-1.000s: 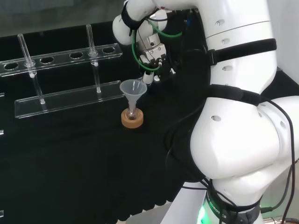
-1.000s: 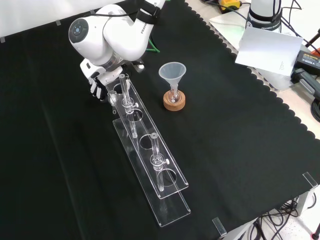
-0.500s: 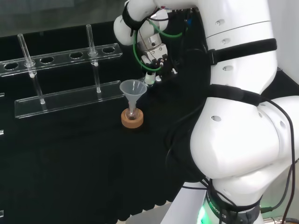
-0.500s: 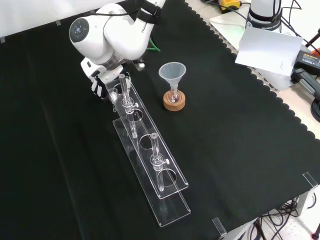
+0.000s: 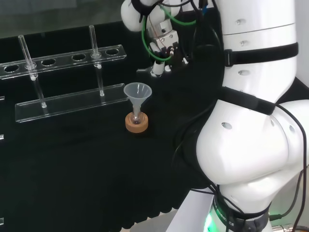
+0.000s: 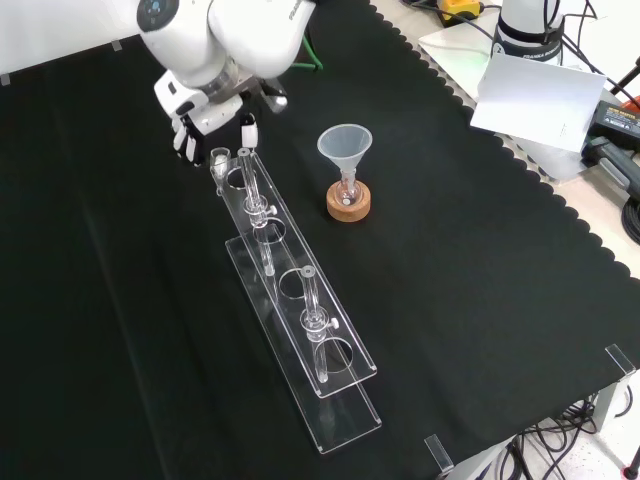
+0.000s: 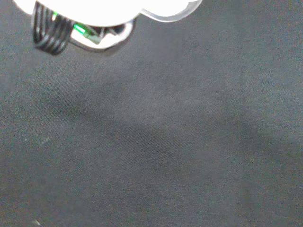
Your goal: Pick up the weighing funnel.
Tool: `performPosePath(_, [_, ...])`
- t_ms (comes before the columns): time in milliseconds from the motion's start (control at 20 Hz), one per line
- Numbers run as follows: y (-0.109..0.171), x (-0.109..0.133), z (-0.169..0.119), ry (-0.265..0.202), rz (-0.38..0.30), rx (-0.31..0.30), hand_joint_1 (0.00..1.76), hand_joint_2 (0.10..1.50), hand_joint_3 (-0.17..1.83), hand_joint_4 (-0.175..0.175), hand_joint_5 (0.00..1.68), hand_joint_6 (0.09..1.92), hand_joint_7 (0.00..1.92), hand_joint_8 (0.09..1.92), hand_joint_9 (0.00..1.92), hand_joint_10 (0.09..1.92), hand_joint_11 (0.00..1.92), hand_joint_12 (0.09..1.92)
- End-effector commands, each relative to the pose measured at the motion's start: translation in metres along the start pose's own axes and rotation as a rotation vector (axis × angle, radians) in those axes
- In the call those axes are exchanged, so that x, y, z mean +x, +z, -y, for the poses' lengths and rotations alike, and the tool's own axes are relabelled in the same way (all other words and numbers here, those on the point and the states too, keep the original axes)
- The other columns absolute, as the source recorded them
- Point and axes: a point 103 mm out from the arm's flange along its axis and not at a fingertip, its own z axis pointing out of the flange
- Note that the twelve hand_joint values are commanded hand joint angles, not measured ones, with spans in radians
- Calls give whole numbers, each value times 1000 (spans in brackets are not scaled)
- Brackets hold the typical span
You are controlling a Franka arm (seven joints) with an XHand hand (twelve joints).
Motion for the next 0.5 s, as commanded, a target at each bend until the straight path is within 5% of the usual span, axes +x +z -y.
performPosePath(50, [-30,-28,48,51,15,-3,1144,608,776,78,1240,788,650,671,993,336,848,1014])
performPosePath(500, [-56,-35,107,109,33,2,1142,608,776,91,1242,785,635,670,975,328,824,1016])
